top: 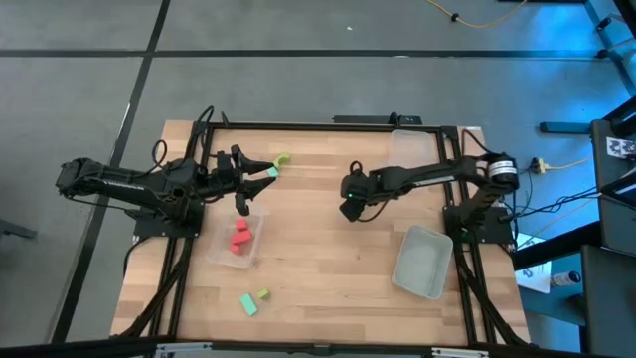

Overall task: Sort & place blocks by color
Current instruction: Put the middle green block into the gray bin

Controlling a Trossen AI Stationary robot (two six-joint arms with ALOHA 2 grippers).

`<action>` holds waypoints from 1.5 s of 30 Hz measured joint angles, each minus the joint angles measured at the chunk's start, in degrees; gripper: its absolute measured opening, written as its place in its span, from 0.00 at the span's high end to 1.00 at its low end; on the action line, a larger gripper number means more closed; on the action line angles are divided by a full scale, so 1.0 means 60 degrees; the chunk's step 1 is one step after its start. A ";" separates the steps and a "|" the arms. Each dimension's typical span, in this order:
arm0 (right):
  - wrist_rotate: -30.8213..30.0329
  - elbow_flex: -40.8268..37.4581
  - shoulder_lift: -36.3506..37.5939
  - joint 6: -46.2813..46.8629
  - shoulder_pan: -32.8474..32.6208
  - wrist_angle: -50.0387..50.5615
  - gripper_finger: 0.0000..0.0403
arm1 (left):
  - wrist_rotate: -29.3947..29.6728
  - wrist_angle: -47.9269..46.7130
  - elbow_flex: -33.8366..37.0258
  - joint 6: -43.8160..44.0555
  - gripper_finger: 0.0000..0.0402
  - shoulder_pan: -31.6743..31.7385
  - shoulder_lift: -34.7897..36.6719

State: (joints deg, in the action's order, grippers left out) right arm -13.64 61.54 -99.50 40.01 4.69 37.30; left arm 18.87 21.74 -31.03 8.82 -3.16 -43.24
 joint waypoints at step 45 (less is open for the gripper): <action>-0.0154 -0.1205 0.2317 -0.2376 -0.2910 -0.8560 0.67 | -0.0708 0.0280 -0.0007 0.0343 0.53 0.0000 -0.0685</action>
State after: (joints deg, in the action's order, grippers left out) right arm -14.57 54.31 -85.59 25.76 -12.77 -14.06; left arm 14.63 23.42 -31.07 10.88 -3.16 -47.35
